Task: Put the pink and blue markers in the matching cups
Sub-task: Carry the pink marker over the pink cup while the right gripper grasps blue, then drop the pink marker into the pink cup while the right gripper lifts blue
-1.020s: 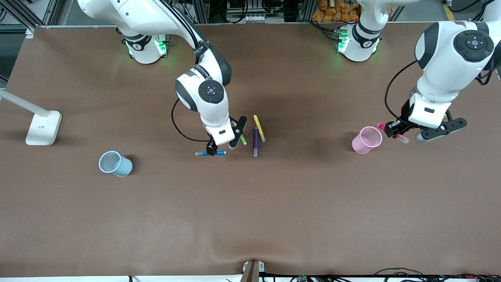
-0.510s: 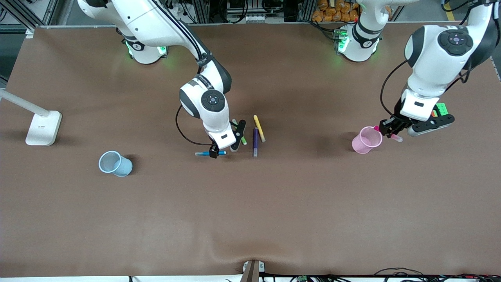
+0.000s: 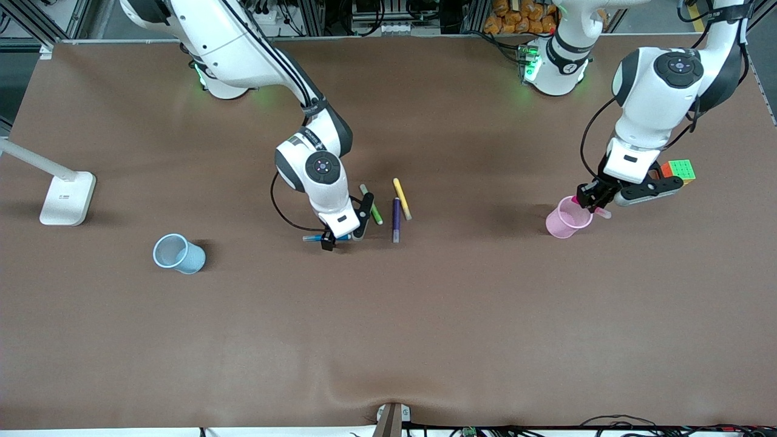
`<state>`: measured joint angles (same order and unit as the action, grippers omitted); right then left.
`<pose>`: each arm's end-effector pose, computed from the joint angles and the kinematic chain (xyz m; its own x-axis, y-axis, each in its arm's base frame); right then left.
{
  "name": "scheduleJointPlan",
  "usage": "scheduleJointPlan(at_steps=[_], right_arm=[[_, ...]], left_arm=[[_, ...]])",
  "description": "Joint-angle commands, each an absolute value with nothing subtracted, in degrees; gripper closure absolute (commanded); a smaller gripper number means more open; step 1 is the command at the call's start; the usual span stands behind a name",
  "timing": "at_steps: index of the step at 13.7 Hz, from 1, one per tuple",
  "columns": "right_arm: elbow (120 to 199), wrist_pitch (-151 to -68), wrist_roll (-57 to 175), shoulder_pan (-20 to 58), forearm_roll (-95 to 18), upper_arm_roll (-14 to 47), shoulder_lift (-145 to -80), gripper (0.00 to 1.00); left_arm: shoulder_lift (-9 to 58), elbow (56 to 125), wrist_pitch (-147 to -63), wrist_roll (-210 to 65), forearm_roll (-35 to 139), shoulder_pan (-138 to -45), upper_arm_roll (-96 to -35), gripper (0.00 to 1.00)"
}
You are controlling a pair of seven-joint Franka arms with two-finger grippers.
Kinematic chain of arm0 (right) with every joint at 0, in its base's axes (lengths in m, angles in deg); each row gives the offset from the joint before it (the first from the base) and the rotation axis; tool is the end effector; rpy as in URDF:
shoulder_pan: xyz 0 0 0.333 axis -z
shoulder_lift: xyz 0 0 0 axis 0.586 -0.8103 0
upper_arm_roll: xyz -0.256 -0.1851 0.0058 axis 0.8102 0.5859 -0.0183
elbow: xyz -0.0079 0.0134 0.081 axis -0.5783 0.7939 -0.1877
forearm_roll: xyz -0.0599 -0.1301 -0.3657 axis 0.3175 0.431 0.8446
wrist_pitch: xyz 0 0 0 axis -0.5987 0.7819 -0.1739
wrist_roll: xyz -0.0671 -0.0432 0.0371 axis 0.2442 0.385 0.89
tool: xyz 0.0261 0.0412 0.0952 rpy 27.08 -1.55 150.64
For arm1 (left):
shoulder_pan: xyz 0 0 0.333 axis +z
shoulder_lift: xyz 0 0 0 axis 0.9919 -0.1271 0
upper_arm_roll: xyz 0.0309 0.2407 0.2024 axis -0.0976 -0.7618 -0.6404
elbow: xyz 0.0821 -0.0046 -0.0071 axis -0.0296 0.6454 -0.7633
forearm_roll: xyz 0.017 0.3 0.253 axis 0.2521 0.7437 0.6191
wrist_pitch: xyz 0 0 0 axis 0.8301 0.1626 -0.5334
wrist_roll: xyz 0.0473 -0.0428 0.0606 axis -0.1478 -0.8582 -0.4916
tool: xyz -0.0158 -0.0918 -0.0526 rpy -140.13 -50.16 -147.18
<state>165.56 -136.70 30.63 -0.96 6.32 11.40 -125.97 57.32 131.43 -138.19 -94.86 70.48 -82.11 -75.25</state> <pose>0.5194 0.3821 0.1760 0.2408 0.9691 -0.0528 0.9688 -0.2367 0.0733 0.4881 -0.0706 0.3748 0.9264 0.2228 0.3035 0.2313 -0.9729 0.0084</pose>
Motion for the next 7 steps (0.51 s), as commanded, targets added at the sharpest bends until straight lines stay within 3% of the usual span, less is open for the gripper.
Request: scheduleJointPlan(at_steps=[1,4,5,6,7], right_arm=[[166.02,-138.80,29.90,-0.25,7.40,10.74,-127.09,0.00],[165.84,-138.98,29.29,-0.25,8.01,10.74,-127.36,0.00],[165.67,-139.07,28.24,-0.25,8.01,10.74,-127.53,0.06],[165.58,-139.15,27.62,-0.16,8.01,10.82,-127.54,0.25],[165.58,-139.07,27.53,-0.16,8.01,10.91,-127.54,0.51]], left_arm=[[58.80,135.13,-142.28,-94.65,72.69,-80.06,-74.73,1.00],[57.57,135.66,-143.79,-94.65,72.69,-80.06,-74.64,1.00],[57.21,135.84,-144.40,-94.74,72.60,-80.06,-74.73,1.00],[56.78,136.01,-145.02,-94.74,72.69,-80.06,-74.73,1.00],[55.99,136.02,-145.11,-94.74,72.60,-80.06,-74.73,1.00]])
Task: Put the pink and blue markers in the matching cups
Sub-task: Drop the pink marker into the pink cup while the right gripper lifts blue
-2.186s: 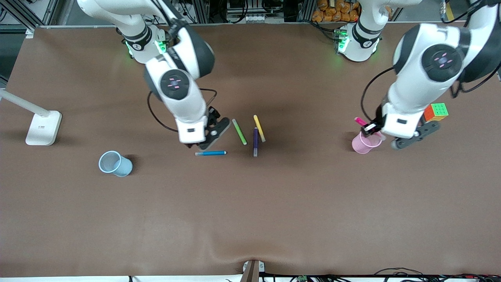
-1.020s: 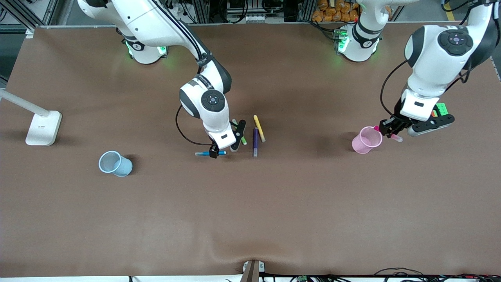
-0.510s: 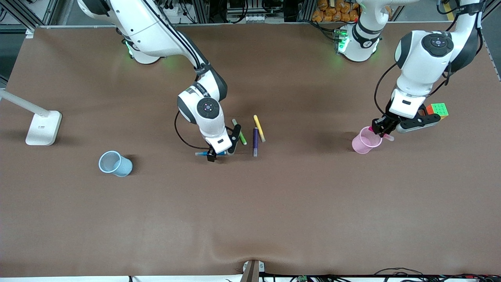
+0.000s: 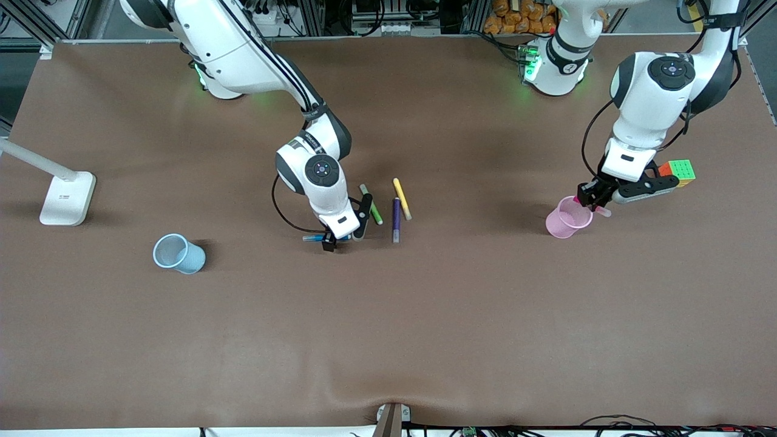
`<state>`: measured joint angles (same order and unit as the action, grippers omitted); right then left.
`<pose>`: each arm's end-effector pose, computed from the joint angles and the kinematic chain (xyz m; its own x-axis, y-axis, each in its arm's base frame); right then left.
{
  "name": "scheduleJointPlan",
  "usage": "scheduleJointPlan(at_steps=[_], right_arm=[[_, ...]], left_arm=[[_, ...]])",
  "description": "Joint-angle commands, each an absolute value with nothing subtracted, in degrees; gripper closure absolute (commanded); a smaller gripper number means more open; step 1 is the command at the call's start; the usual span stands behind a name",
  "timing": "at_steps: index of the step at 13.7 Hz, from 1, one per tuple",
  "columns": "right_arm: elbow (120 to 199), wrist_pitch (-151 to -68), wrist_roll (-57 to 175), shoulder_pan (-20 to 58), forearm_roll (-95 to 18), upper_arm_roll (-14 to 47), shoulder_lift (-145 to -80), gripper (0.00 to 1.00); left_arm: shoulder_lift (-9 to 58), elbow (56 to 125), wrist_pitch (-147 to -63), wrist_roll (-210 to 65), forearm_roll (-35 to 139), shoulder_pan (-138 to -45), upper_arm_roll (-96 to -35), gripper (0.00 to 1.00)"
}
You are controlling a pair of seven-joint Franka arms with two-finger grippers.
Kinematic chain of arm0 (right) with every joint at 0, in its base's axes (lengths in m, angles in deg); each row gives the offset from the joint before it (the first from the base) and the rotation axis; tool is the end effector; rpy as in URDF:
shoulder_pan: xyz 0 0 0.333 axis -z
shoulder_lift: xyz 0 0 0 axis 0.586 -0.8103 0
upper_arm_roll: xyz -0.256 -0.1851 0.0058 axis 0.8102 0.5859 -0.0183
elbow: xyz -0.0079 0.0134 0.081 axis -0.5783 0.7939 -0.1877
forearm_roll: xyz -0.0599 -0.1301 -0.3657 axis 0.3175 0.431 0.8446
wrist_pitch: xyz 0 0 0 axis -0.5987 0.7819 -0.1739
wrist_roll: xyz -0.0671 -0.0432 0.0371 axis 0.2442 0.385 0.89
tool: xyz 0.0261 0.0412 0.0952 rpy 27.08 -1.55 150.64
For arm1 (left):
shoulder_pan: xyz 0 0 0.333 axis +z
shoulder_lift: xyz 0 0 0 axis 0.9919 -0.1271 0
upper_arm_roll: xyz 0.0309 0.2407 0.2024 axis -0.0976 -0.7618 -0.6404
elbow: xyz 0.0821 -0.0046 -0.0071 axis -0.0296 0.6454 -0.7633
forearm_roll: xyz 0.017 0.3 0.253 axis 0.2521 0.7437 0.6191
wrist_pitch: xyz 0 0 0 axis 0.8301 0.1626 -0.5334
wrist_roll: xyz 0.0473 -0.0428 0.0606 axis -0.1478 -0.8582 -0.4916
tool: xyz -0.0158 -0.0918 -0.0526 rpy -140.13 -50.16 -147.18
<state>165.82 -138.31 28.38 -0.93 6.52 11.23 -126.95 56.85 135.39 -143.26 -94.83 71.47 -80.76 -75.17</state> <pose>0.5171 0.3829 0.1657 0.1958 0.9794 -0.0492 0.9787 -0.1920 0.0733 0.4759 -0.0604 0.3502 0.9239 0.2214 0.3119 0.2293 -0.9733 0.0116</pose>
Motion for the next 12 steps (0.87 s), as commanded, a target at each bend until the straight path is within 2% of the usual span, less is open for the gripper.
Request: scheduleJointPlan(at_steps=[1,3,4,7,10,12], right_arm=[[165.58,-139.07,27.52,-0.08,8.01,10.91,-127.45,0.69],[165.58,-138.98,27.52,0.54,7.92,10.91,-127.45,0.92],[165.58,-138.81,27.44,0.63,7.92,10.91,-127.45,0.97],[165.40,-137.67,26.03,1.85,7.92,11.00,-127.01,1.00],[164.53,-129.07,25.15,4.40,7.92,11.00,-125.60,1.00],[164.53,-125.56,25.41,4.93,7.92,11.09,-123.33,1.00]], left_arm=[[55.55,136.02,-145.20,-94.74,72.69,-80.06,-74.73,1.00],[54.58,135.84,-145.37,-94.74,72.60,-79.71,-74.73,1.00],[53.70,135.75,-146.33,-94.74,72.60,-79.62,-74.73,1.00],[50.89,135.75,-149.59,-94.74,72.78,-79.53,-74.82,1.00],[49.14,135.32,-149.77,-94.74,72.78,-79.01,-74.73,1.00],[47.20,134.18,-149.77,-94.74,72.78,-79.01,-74.82,0.00]])
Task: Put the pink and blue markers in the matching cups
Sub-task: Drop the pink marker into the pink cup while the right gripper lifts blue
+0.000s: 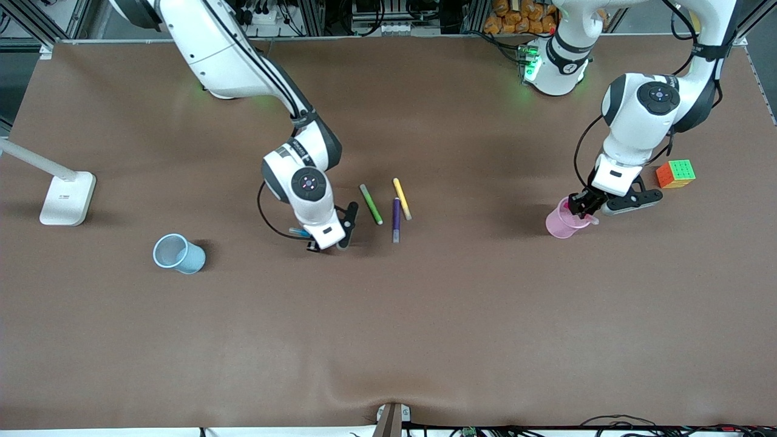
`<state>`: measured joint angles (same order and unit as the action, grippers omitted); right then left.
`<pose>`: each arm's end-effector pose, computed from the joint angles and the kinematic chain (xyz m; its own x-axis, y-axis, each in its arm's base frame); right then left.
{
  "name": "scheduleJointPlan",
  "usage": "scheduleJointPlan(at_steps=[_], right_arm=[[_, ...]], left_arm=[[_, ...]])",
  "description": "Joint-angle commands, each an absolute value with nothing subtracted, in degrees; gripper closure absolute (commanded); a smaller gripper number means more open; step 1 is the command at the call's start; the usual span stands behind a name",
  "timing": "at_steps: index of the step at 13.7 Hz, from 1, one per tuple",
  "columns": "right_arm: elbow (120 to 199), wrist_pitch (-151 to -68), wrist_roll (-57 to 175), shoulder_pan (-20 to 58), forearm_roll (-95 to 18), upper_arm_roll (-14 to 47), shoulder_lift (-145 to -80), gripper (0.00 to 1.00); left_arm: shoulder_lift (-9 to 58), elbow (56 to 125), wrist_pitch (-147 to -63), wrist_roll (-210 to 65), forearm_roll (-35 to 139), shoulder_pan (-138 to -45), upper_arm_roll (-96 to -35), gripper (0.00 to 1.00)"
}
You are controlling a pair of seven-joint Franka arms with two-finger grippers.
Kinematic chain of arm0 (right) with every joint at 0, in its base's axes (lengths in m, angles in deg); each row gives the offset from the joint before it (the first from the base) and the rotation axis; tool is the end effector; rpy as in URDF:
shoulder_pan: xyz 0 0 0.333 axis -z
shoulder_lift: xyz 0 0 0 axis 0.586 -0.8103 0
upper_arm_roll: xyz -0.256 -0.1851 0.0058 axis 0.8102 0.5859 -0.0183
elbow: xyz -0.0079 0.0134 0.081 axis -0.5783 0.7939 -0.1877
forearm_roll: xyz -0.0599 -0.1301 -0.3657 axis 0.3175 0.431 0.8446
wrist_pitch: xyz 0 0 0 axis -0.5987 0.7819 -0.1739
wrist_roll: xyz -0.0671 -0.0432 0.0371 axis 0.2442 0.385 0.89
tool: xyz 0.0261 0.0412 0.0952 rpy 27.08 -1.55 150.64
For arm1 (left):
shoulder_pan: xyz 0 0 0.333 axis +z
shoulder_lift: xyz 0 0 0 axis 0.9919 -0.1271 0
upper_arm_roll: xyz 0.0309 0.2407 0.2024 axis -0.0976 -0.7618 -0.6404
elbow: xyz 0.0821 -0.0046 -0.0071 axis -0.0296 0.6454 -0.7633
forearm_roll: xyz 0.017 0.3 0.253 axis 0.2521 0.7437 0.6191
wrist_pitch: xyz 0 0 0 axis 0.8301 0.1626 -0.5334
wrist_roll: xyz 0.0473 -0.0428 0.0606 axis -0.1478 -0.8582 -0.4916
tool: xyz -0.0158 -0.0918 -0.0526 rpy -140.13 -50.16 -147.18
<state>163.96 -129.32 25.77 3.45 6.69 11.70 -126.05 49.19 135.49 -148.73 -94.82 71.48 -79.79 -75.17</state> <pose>0.5466 0.3339 0.1754 0.2364 0.9608 -0.1452 0.9714 -0.2370 0.0128 0.4821 -0.0555 0.2965 0.9354 0.2344 0.2649 0.2351 -0.9715 0.0296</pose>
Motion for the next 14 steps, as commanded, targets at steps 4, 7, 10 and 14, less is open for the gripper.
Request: scheduleJointPlan(at_steps=[4,7,10,14], right_arm=[[163.12,-113.51,28.31,6.78,7.83,12.49,-118.94,1.00],[163.12,-106.83,29.37,7.22,7.92,15.99,-116.11,1.00],[162.94,-102.60,27.89,7.22,9.75,20.39,-114.27,1.00],[161.01,-102.15,22.00,7.66,14.85,25.05,-114.35,1.00]], left_arm=[[45.96,130.14,-148.02,-94.30,72.86,-78.39,-74.73,0.00],[47.36,123.56,-136.36,-94.21,72.86,-78.48,-74.47,0.00],[48.68,118.46,-127.03,-94.12,72.69,-78.48,-74.03,0.00],[48.42,109.40,-115.06,-90.27,71.46,-78.74,-73.85,0.00]])
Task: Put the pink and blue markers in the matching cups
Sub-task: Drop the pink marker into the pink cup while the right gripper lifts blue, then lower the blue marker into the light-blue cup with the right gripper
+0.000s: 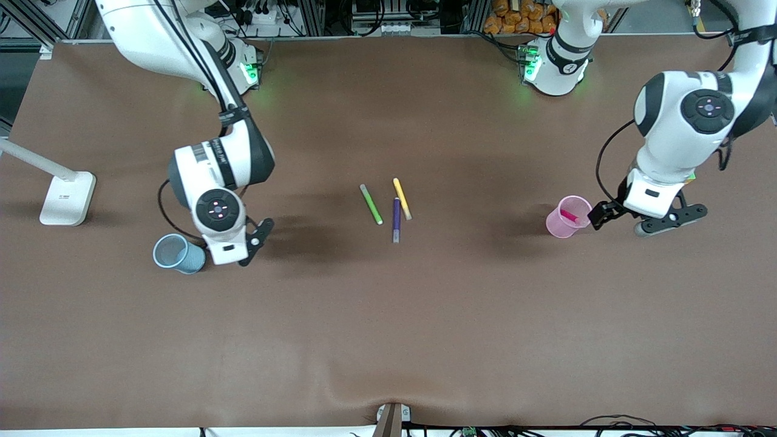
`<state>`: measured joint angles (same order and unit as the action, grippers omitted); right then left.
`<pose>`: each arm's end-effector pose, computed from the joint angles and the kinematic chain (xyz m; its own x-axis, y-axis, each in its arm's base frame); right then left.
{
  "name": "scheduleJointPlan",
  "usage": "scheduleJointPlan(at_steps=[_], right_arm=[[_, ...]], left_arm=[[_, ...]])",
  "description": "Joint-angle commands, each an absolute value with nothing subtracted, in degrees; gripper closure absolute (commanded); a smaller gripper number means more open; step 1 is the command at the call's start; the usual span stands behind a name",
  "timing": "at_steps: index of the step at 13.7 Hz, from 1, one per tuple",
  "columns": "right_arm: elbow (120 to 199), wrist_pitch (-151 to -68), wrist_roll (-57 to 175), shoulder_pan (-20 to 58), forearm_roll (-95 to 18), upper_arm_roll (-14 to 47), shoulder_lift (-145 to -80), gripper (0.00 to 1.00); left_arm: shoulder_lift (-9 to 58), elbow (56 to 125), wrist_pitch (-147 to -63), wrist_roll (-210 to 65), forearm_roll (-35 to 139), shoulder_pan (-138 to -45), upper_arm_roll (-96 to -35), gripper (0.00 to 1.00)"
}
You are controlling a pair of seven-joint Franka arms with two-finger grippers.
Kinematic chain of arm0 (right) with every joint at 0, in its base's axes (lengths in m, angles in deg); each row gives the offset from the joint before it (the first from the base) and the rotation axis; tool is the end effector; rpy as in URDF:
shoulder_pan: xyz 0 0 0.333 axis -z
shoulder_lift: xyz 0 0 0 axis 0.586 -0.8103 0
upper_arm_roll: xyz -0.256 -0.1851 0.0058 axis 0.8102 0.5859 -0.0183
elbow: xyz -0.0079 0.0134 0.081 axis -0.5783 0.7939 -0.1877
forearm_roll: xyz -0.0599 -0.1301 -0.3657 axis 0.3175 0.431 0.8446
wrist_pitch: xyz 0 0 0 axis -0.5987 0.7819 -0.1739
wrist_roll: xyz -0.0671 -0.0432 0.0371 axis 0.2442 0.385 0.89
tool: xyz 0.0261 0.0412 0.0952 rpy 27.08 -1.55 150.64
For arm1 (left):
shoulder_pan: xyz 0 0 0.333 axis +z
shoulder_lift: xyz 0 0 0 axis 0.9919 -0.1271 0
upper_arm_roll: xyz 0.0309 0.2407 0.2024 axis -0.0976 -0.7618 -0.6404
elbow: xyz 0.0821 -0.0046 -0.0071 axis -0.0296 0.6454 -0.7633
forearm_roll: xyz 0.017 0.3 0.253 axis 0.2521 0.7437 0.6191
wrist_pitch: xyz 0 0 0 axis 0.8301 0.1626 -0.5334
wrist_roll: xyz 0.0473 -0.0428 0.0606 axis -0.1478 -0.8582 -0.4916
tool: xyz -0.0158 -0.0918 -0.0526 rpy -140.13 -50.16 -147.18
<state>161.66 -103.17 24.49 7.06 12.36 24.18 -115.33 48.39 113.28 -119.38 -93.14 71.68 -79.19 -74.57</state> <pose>0.5991 0.1579 0.2909 0.4224 0.7938 -0.4376 0.8861 -0.4633 0.0148 0.5548 -0.0490 0.4042 0.9538 0.2499 0.1669 0.2663 -0.9602 -0.0840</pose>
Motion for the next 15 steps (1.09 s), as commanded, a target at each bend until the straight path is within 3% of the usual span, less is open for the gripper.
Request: scheduleJointPlan(at_steps=[1,5,10,15], right_arm=[[160.66,-102.15,20.68,7.66,16.69,26.28,-114.35,1.00],[160.66,-102.15,13.30,10.20,21.70,27.87,-114.70,1.00],[161.10,-102.94,13.64,10.12,26.90,27.79,-115.32,1.00],[164.87,-108.13,13.90,11.09,30.51,27.79,-115.93,1.00]], left_arm=[[48.42,107.73,-114.62,-88.77,69.46,-78.74,-73.85,0.00],[49.03,101.13,-105.40,-85.77,60.05,-78.92,-71.67,0.00],[49.65,90.69,-90.91,-81.64,60.29,-78.92,-71.48,0.00],[52.46,88.03,-86.76,-77.60,59.77,-78.74,-71.83,0.00]])
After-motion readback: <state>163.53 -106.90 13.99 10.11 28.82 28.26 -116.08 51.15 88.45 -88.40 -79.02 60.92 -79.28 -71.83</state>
